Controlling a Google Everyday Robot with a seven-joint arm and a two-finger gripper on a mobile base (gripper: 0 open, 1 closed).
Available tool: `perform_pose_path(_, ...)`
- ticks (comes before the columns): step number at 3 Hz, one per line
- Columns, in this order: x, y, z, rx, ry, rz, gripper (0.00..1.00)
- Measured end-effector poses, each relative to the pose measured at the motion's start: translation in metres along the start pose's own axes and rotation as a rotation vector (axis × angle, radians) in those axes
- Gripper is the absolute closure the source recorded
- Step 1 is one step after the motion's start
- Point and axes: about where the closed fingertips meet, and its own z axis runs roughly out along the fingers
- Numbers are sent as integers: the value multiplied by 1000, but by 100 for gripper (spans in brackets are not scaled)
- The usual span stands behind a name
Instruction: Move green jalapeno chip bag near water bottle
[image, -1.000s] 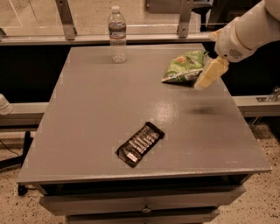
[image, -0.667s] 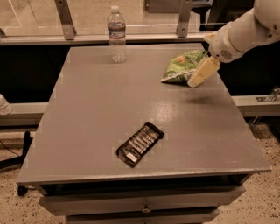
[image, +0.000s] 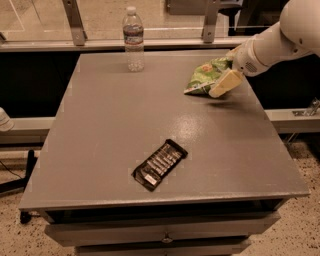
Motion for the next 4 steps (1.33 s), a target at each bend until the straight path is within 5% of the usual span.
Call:
perform_pose_path(2,5,3,2,-8,-23,25,65)
perform_pose_path(4,-28,3,-7,-10,-94,-2,100)
